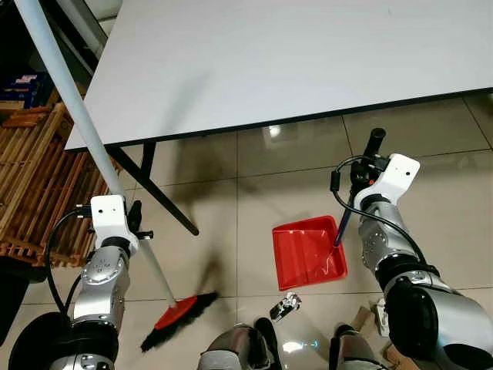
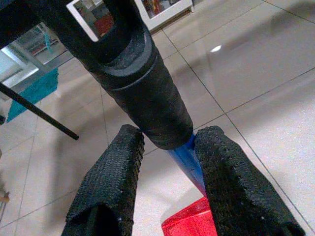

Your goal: Sweep floor

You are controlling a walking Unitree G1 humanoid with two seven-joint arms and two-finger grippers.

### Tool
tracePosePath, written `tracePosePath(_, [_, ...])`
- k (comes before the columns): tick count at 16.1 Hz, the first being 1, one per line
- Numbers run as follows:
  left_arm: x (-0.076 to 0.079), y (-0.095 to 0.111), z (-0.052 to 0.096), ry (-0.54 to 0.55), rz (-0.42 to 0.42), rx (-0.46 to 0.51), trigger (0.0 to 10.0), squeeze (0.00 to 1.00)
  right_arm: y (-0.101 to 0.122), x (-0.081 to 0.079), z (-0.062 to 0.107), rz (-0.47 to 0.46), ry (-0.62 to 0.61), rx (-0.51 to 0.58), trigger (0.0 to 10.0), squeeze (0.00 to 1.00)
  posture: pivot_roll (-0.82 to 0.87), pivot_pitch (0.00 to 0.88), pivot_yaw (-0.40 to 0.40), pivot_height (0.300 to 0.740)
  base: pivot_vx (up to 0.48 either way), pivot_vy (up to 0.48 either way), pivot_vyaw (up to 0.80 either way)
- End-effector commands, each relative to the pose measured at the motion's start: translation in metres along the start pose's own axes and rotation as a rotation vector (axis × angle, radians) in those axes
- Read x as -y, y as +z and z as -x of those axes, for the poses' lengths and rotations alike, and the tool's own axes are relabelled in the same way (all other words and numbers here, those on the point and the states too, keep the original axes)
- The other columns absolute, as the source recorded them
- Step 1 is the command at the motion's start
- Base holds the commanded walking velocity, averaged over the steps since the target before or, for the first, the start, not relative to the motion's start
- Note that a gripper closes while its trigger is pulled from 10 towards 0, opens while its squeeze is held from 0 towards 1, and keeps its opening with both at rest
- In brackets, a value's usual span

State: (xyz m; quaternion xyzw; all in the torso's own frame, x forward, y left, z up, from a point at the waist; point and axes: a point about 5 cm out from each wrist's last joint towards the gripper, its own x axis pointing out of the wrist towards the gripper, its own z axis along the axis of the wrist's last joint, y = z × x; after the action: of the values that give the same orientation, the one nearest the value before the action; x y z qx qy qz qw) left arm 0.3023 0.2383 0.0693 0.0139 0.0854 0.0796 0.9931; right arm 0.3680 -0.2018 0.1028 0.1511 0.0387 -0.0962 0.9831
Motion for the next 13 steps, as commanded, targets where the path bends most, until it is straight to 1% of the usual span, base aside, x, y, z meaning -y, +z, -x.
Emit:
tracePosePath(1, [-0.0112, 0.0014, 0.003, 0.039, -0.009, 0.014, 10.0, 0.0, -0.0072, -0.005, 0.0013, 0.003, 0.016, -0.036, 0.0, 0.0, -0.03, 0.216, 0.264, 0.74, 0.0, 0.0, 0.0])
tracePosePath(13, [-0.0105, 0.0025, 0.0027, 0.038, -0.009, 0.017, 10.0, 0.0, -0.0083, -0.0038, 0.0018, 0.008, 0.012, -0.04, 0.0, 0.0, -0.03, 0.21, 0.263, 0.74, 0.0, 0.0, 0.0])
